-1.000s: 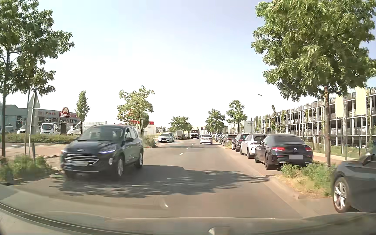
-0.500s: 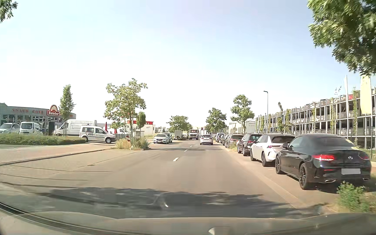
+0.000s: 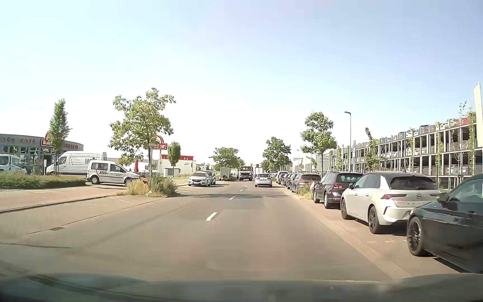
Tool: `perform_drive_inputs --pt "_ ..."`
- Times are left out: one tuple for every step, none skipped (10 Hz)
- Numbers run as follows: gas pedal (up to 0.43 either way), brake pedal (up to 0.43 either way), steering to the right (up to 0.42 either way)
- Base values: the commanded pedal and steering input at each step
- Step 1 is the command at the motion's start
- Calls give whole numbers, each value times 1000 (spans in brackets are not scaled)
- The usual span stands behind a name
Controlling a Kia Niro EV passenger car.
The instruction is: Follow the waypoints while adhering to traffic rules and regulations
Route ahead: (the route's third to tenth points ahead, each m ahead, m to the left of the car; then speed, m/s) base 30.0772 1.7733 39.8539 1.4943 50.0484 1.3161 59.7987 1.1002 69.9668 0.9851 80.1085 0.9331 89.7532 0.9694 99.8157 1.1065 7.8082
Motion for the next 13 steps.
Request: perform_drive_inputs --pt "110 30 14" --pt "110 30 12" --pt "110 30 11" --pt "110 30 11" --pt "110 30 11" --pt "110 30 10" --pt "110 30 9" --pt "110 30 7" --pt "98 30 6" --pt "98 30 5" --pt "98 30 5" --pt "87 30 5" --pt "87 30 5"
